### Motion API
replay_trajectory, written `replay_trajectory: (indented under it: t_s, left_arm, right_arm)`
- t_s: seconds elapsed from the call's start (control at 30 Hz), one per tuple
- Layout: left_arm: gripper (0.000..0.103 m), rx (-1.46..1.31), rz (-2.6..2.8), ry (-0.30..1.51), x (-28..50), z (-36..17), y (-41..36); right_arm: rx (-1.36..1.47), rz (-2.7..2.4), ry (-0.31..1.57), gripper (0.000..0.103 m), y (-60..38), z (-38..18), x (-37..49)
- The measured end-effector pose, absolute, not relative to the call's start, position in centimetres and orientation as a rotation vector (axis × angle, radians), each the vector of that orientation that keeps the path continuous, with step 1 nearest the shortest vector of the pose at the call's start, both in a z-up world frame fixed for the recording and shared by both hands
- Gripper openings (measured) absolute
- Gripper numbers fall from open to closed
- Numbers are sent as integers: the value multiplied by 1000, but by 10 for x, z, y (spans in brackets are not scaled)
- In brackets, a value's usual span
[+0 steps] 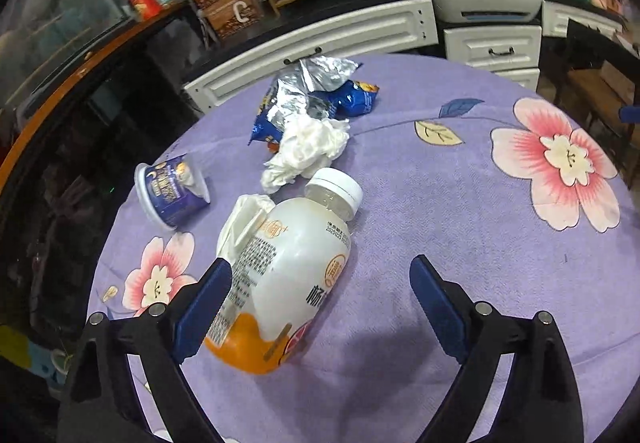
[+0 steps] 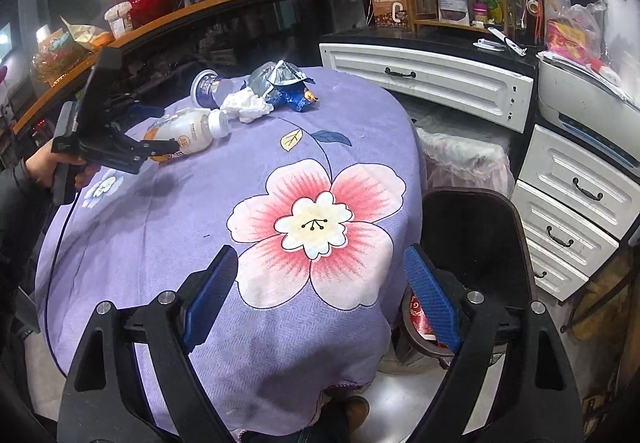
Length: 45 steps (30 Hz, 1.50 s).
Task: Collect trash
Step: 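Move both tools back over the table, then grasp the white juice bottle with the left tool while the right tool grasps a white tissue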
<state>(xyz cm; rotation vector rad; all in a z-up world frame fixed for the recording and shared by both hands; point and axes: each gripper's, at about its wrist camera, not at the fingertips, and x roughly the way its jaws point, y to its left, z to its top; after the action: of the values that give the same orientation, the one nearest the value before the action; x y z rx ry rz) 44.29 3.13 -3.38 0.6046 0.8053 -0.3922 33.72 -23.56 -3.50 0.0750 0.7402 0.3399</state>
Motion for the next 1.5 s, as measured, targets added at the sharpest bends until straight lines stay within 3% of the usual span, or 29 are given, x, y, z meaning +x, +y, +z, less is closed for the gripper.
replay_trajectory:
  t_s: [0.43, 0.67, 0.77, 1.27, 1.5]
  left_arm:
    - [83, 734, -342, 871, 485, -60, 34]
    - [64, 676, -366, 918, 490, -64, 45]
    - [64, 665, -370, 914, 482, -64, 46]
    - [63, 139, -259, 754, 390, -22, 96]
    - [63, 4, -296, 745, 396, -25, 92]
  right_arm:
    - [57, 373, 735, 84, -213, -22, 366]
    - [29, 413, 719, 84, -186, -9, 384]
    - [11, 438, 722, 84, -177, -7, 389]
    - [18, 557, 775, 84, -126, 0, 438]
    - [-122, 554, 798, 84, -78, -5, 486]
